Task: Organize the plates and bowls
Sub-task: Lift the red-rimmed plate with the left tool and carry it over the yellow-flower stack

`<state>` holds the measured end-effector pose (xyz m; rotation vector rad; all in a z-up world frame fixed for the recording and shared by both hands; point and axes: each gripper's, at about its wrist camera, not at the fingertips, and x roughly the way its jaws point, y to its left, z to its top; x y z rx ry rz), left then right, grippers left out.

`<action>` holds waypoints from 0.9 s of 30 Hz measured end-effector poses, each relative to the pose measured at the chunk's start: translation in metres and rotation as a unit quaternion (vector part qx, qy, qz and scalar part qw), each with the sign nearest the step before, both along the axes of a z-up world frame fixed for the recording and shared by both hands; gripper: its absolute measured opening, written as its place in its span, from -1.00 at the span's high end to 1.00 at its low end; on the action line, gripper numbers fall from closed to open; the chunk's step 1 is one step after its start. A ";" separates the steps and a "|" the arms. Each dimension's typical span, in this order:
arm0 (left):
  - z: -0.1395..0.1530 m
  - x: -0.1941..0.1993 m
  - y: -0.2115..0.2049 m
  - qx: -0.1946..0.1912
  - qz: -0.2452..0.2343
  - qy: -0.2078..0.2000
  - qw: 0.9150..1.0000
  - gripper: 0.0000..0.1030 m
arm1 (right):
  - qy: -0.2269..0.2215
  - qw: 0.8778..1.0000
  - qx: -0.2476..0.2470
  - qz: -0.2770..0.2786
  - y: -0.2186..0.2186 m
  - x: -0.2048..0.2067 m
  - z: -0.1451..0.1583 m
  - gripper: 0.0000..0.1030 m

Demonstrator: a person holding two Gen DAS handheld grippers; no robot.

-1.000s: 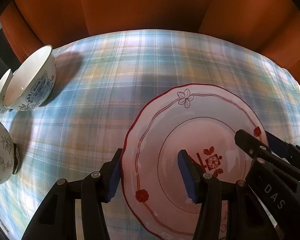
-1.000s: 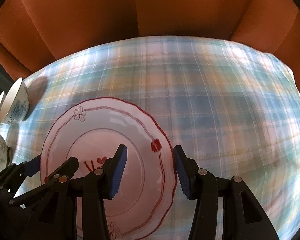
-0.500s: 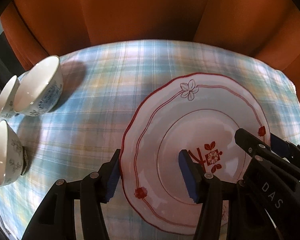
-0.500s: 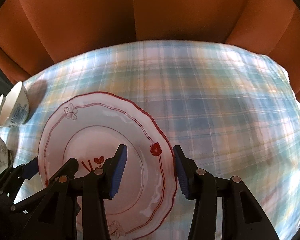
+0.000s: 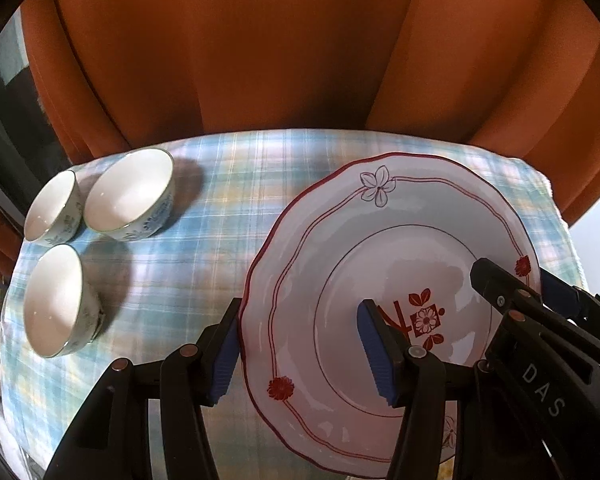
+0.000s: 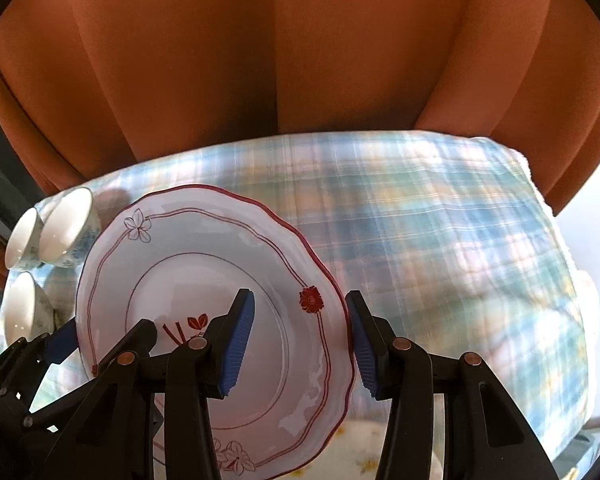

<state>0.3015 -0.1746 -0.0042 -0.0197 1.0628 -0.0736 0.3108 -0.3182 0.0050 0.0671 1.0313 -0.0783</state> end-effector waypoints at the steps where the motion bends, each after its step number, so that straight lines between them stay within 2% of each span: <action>1: 0.004 -0.005 0.001 -0.001 -0.004 -0.003 1.000 -0.10 | -0.003 1.000 -0.002 -0.004 0.001 -0.006 0.004 0.01; 6: 0.016 -0.032 0.001 -0.008 -0.026 -0.009 1.000 -0.10 | -0.013 0.999 -0.007 -0.029 0.003 -0.043 0.022 0.01; 14: 0.020 -0.071 -0.016 -0.005 -0.058 -0.002 0.998 -0.10 | -0.009 0.998 -0.008 -0.063 -0.004 -0.094 0.029 0.01; 27: -0.011 -0.106 -0.066 0.003 -0.062 0.039 0.997 -0.10 | 0.032 0.997 -0.002 -0.070 -0.052 -0.136 0.002 0.01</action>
